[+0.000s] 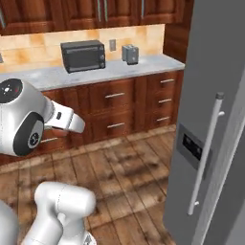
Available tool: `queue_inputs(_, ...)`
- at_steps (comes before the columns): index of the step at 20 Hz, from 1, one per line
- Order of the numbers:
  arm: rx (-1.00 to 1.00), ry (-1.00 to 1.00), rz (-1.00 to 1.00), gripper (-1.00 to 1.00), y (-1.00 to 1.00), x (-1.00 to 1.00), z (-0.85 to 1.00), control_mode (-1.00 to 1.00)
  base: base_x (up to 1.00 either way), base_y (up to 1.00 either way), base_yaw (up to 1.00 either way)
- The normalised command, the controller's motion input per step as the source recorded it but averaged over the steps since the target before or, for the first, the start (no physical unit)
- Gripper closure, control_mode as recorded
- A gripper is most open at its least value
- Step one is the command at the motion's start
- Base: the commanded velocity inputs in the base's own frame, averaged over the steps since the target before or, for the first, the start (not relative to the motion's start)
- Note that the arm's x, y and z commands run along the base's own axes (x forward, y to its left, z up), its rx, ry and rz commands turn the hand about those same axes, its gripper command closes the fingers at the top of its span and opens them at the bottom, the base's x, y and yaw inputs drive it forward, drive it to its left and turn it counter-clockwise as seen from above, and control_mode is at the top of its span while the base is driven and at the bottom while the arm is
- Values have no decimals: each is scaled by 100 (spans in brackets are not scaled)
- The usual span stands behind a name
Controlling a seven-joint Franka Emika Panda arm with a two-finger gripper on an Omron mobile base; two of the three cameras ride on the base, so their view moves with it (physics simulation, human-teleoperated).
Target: Pick the apple and peach from the fridge and place them on the plate next to the blender to make a fruit smoothie.
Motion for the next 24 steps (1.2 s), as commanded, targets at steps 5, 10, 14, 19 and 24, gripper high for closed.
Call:
queue_inputs(5, 0, 0, 0, 100, 0, 0, 0, 100, -22, 29, 100)
queue_inputs(10, 0, 0, 0, 100, 0, 0, 0, 100, -12, 27, 100)
queue_inputs(14, 0, 0, 0, 100, 0, 0, 0, 100, 0, 4, 100)
queue_inputs(19, 0, 0, 0, 100, 0, 0, 0, 100, 0, 0, 100)
queue_inputs(24, 0, 0, 0, 100, 0, 0, 0, 100, 10, -36, 83)
